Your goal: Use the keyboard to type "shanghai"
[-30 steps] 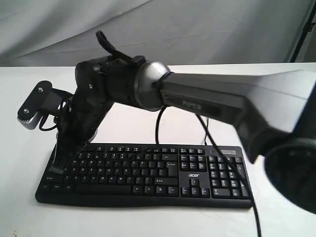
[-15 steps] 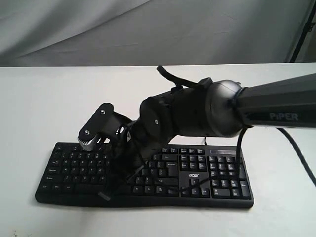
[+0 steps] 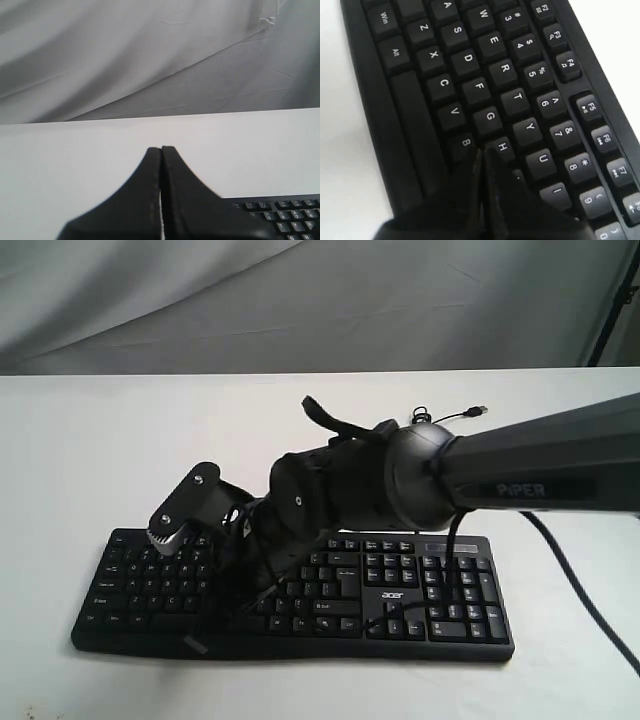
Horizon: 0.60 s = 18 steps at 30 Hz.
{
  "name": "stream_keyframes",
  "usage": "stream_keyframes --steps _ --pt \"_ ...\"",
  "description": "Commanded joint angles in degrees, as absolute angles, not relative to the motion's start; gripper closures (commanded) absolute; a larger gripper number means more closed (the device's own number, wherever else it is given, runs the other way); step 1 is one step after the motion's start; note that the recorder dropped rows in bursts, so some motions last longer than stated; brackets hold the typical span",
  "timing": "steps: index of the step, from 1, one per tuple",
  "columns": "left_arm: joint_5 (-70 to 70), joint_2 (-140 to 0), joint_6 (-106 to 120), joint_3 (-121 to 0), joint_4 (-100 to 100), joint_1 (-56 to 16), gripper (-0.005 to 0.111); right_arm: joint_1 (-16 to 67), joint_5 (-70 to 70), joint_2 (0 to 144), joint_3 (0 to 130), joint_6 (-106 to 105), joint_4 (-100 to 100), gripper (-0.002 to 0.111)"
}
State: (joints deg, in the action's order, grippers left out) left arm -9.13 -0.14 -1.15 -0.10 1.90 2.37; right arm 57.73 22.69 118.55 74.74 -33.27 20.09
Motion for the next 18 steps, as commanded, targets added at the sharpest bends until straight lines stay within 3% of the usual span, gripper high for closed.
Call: stream_keyframes --steps 1,18 --pt "-8.8 0.0 -1.3 0.0 1.8 2.0 0.107 58.1 23.5 118.9 75.8 -34.7 21.3 0.108" --pt "-8.8 0.0 -1.3 0.0 1.8 2.0 0.107 58.1 24.4 120.4 75.8 -34.5 20.9 0.108"
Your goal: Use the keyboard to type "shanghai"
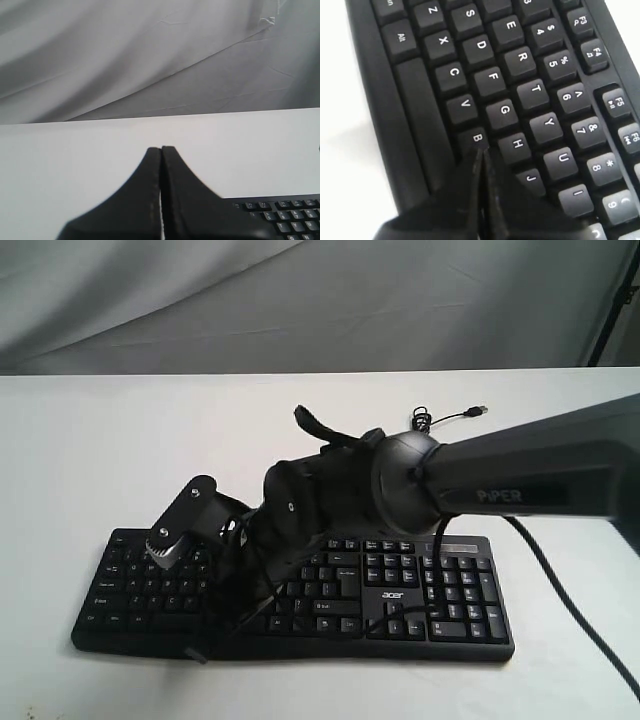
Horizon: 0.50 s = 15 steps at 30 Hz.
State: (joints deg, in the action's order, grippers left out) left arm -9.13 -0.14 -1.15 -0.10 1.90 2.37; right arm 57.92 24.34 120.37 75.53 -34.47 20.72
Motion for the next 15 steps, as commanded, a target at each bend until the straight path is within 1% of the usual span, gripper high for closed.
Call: stream_keyframes --steps 1,8,15 --pt "-8.8 0.0 -1.3 0.0 1.8 2.0 0.107 58.1 24.4 120.4 75.8 -34.5 20.9 0.108" --pt "-8.8 0.0 -1.3 0.0 1.8 2.0 0.107 58.1 23.8 119.8 76.8 -34.5 19.6 0.108" --pt "-8.8 0.0 -1.3 0.0 1.8 2.0 0.107 58.1 29.5 121.3 84.9 -34.3 17.1 0.108"
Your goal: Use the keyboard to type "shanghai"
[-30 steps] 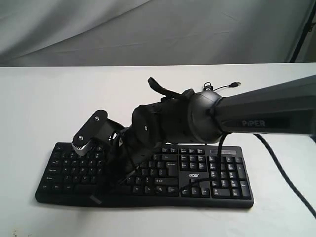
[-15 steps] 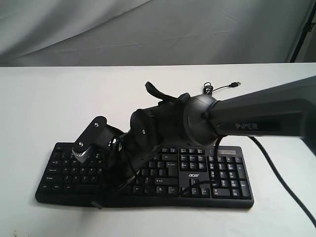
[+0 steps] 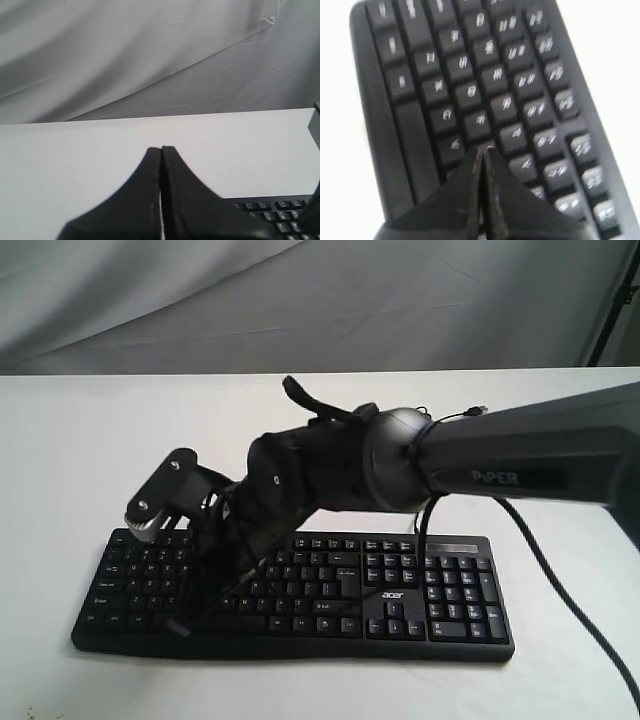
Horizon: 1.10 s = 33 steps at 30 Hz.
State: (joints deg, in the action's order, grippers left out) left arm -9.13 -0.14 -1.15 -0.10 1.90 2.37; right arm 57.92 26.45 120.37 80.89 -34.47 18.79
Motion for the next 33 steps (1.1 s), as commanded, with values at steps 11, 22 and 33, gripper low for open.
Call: stream_keyframes --steps 11,22,33 --pt "-8.8 0.0 -1.3 0.0 1.8 2.0 0.107 58.1 30.0 124.9 86.8 -34.3 17.5 0.108" --pt "-8.8 0.0 -1.3 0.0 1.8 2.0 0.107 58.1 28.9 125.5 86.8 -34.3 17.5 0.108" --pt "-8.8 0.0 -1.3 0.0 1.8 2.0 0.107 57.8 28.1 125.8 86.8 -34.3 17.0 0.108"
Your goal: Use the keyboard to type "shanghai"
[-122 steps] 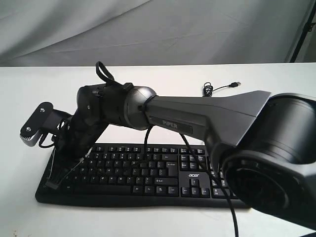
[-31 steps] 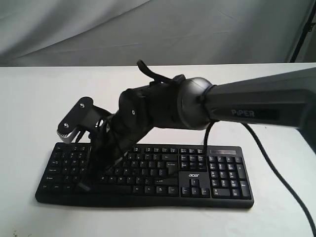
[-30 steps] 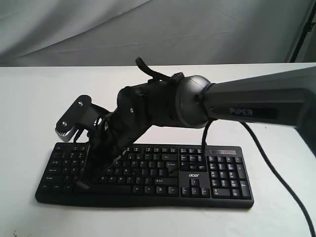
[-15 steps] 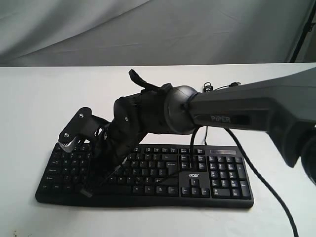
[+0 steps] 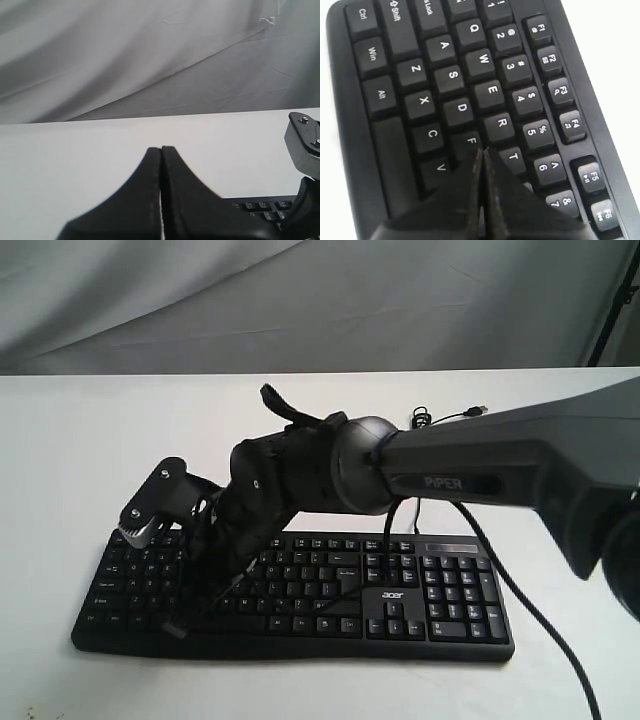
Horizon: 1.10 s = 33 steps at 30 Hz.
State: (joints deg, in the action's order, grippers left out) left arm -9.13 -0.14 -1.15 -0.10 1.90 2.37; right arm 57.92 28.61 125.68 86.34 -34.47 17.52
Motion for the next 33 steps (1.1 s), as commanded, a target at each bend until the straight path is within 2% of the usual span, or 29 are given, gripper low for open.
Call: stream_keyframes --steps 1,24,33 --pt "-8.8 0.0 -1.3 0.0 1.8 2.0 0.107 57.8 28.1 125.8 86.8 -34.3 17.0 0.108" --pt "-8.8 0.0 -1.3 0.0 1.8 2.0 0.107 57.2 30.5 123.3 86.3 -31.0 12.9 0.108" --pt "-8.8 0.0 -1.3 0.0 1.8 2.0 0.107 57.2 26.6 122.2 82.3 -30.6 13.2 0.108"
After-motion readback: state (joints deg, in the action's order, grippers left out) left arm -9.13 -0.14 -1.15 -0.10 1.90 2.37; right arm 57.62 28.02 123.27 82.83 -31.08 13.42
